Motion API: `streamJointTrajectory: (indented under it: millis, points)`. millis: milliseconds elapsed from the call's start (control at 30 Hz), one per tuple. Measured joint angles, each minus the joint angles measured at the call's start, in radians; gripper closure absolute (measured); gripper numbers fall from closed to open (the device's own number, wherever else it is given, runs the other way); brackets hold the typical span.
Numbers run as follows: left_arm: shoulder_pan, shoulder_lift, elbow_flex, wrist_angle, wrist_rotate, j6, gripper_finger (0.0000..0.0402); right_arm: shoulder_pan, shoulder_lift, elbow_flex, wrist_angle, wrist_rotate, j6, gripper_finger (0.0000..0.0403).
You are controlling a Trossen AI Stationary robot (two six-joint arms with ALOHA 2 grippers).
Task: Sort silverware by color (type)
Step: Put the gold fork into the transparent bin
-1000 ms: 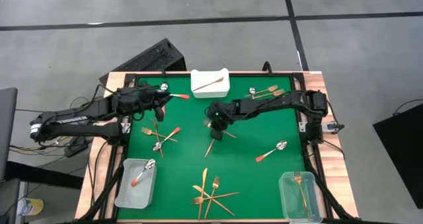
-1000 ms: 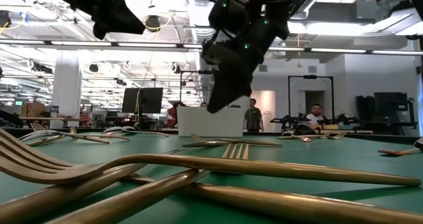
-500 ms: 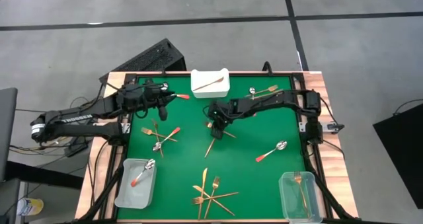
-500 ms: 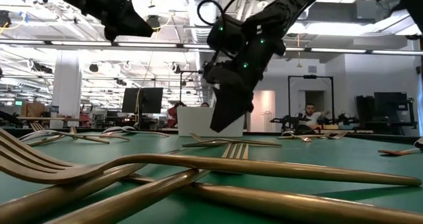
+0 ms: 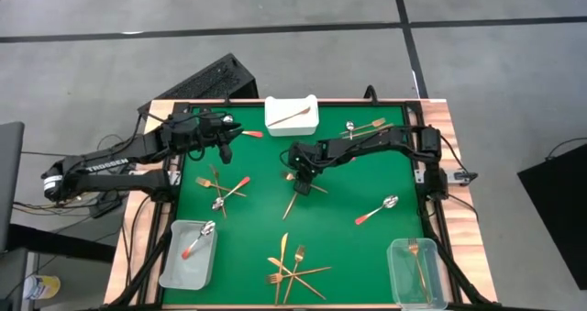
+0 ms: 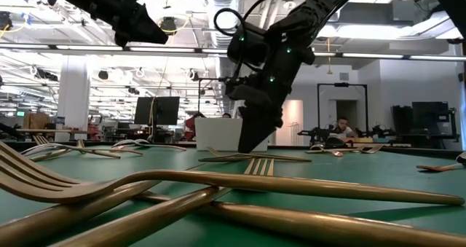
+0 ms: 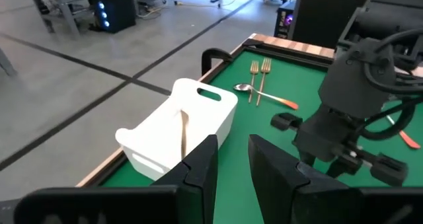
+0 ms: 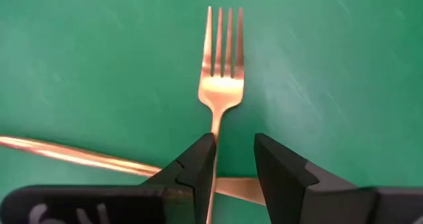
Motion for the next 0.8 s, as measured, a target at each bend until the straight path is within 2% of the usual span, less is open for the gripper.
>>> streamJointTrajectory:
  millis: [200, 367, 533, 800]
  points:
    - [0.000, 0.000, 0.000, 0.000, -0.010, -0.060, 0.0329, 0.013, 0.014, 0.001, 0.007, 0.006, 0.008, 0.0271]
    - [0.000, 0.000, 0.000, -0.011, -0.012, -0.162, 0.0329, -0.001, -0.036, -0.008, -0.011, 0.037, 0.024, 0.0271]
    - [-0.005, 0.000, 0.000, -0.034, -0.008, -0.169, 0.0329, -0.024, -0.092, -0.003, 0.012, 0.045, 0.018, 0.0271]
    - [-0.045, 0.000, 0.000, -0.037, -0.009, -0.220, 0.0329, 0.005, -0.078, -0.006, -0.054, 0.040, -0.007, 0.0271]
